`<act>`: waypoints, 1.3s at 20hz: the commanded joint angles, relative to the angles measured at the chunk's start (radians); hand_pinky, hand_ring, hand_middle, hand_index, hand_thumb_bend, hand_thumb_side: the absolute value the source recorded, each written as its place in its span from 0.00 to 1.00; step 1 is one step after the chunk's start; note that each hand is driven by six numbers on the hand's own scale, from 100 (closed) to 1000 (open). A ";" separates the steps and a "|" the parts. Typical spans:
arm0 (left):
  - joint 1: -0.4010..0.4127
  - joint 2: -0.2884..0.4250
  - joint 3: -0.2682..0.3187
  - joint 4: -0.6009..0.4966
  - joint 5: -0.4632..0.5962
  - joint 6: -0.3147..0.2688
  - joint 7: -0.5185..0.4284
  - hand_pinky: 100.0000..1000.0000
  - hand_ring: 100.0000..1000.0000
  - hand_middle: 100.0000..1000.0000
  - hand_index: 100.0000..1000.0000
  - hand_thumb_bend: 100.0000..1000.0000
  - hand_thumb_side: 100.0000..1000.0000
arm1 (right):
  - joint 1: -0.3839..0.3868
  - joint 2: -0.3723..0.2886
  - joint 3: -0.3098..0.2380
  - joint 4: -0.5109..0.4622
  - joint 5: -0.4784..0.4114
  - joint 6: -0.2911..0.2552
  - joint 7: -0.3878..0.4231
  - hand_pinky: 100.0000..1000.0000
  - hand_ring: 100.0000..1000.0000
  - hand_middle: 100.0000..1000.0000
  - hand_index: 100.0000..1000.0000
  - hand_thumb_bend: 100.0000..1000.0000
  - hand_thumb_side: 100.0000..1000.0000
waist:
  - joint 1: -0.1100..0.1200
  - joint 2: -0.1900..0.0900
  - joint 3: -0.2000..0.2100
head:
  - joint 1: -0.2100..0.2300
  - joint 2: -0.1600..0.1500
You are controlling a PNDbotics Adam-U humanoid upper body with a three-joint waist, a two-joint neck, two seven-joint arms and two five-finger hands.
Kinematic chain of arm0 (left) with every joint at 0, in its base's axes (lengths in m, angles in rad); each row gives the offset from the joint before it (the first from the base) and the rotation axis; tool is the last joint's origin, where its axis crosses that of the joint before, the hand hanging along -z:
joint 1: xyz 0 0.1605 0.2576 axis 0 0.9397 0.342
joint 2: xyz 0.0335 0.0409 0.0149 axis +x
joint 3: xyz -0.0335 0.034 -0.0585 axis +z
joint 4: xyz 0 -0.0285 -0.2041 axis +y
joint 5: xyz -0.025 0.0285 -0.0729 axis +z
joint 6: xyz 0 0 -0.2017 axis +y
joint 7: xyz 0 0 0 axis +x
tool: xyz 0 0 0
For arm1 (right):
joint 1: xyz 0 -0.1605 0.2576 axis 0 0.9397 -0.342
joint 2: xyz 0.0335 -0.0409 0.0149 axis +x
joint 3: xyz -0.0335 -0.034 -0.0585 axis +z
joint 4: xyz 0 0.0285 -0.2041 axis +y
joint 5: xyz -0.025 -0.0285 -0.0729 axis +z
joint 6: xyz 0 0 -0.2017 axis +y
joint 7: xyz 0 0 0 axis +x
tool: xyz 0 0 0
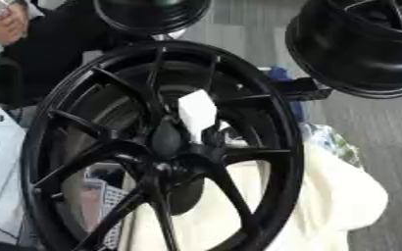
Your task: Pull the pin out of the wheel hub.
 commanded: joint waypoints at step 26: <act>0.001 0.052 0.001 -0.768 0.163 -0.120 0.038 0.80 0.76 0.65 0.80 0.12 0.31 | -0.001 -0.026 -0.004 -0.012 0.000 0.049 -0.043 0.39 0.56 0.59 0.77 0.31 0.21 | -0.002 -0.019 0.010 | 0.002 -0.008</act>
